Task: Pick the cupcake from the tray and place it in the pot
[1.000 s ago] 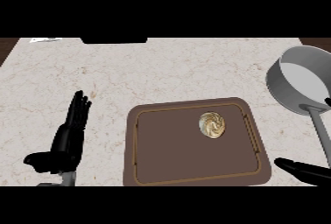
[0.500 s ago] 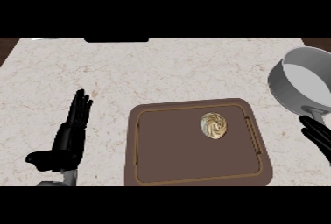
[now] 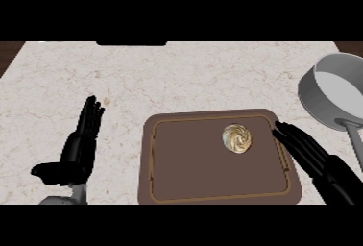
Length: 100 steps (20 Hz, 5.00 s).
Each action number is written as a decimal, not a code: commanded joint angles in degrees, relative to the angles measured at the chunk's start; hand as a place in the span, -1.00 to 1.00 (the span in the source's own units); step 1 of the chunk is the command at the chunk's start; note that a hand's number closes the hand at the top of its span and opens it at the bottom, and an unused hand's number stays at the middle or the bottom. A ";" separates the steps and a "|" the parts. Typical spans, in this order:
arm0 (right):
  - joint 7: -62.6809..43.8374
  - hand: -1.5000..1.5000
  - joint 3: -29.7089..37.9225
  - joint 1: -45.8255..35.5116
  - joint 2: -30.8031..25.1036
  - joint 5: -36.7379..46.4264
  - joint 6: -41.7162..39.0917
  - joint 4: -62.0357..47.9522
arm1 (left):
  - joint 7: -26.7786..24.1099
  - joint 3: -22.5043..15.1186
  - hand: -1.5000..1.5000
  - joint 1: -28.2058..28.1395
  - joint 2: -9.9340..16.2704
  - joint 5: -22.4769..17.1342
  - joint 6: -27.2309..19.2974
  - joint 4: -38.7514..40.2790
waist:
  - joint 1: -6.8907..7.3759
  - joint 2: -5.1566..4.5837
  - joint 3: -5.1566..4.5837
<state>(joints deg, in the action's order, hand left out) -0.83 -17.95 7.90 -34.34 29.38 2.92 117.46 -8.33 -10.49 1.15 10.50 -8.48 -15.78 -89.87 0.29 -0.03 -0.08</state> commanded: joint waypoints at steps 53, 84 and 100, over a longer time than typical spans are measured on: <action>-33.98 1.00 12.11 -33.69 34.13 39.76 -6.39 -44.59 | 0.84 4.03 0.00 -1.77 -5.47 6.52 7.53 -1.19 | 3.59 -0.82 -0.12; -59.76 1.00 15.72 -50.96 24.38 56.84 -3.47 -43.11 | 4.11 7.61 0.00 0.48 -6.08 6.54 5.66 -1.26 | -0.64 0.16 0.09; -39.68 1.00 32.58 -36.29 12.02 39.35 1.66 -45.62 | 0.26 6.34 0.00 -0.55 -8.34 7.98 6.12 0.87 | -0.13 -0.07 0.11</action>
<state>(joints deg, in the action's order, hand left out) -45.69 11.10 -30.90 -20.95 73.20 1.88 76.41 -7.11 -3.29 1.14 3.44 -1.17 -9.08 -89.45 -0.03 -0.02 0.01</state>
